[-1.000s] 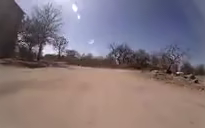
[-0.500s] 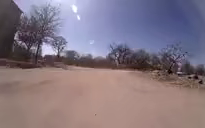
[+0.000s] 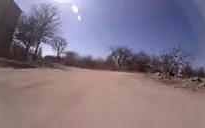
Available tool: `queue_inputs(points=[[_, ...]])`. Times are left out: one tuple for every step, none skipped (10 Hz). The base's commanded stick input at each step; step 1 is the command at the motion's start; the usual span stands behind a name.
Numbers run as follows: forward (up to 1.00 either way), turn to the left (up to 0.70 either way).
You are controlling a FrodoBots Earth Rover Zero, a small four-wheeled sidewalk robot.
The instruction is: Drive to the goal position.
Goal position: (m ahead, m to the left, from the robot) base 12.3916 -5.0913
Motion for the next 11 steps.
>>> queue_inputs(points=[[1.0,0.0],[1.0,0.0],[1.0,0.0],[1.0,0.0],[1.0,0.0],[1.0,0.0],[1.0,0.0],[1.0,0.0],[1.0,0.0],[1.0,0.0],[1.0,0.0]])
